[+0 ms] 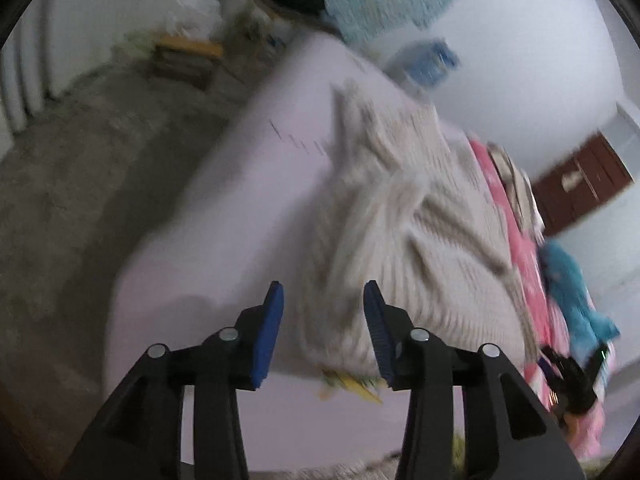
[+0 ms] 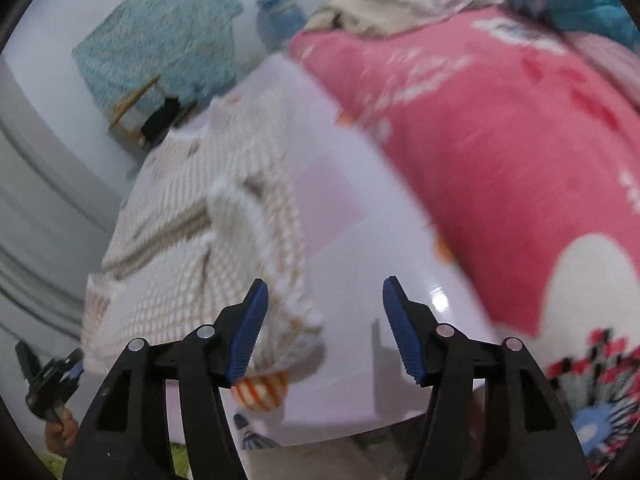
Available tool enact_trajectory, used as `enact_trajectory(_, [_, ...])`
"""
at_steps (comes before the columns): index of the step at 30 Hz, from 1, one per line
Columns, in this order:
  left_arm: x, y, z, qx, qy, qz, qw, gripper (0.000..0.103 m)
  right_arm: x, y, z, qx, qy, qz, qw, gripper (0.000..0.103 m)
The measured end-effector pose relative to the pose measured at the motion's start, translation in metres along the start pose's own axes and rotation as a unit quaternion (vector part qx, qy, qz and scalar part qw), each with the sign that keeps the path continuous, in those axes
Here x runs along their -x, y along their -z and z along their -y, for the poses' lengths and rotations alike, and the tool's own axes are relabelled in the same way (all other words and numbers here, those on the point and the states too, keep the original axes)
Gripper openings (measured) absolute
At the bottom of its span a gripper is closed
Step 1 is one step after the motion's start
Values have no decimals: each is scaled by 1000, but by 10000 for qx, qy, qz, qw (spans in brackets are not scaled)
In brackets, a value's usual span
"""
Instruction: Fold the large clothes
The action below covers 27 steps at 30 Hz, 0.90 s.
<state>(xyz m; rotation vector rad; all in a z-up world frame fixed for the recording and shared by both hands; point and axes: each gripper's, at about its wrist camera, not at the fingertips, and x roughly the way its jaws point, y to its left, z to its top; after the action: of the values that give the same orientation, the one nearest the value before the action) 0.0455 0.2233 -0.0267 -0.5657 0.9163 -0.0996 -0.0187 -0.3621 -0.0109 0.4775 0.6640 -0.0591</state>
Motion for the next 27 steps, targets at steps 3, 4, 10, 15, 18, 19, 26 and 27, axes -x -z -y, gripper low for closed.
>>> enact_trajectory(3, [22,-15,-10,216,39,510,9985,46,9,-8,8,-208,-61,212,9995,59])
enact_trajectory(4, [27,-18,-8,228,146,675,9974,46,10,-10,3,-179,-138,256,9994,59])
enact_trajectory(10, [20,-21,58,-825,851,691,9905,52,-6,-16,-60,536,-786,166,9953,59])
enact_trajectory(15, [-43,-2,109,-1760,601,-202,9823,56,-47,-12,-106,1139,-1000,-306,9880,59])
enact_trajectory(18, [-69,-8,96,-1570,241,-178,9871,56,-73,-18,-103,1155,-769,-405,9895,58])
enact_trajectory(19, [-76,-16,84,-1331,24,-101,9910,55,-78,-20,-98,1132,-593,-380,9911,57])
enact_trajectory(26, [-59,-36,63,-949,66,139,9954,55,-71,-31,-86,898,-250,-237,9954,59])
enact_trajectory(27, [-56,-33,69,-1104,145,110,9937,56,-67,-28,-93,1016,-300,-231,9941,60])
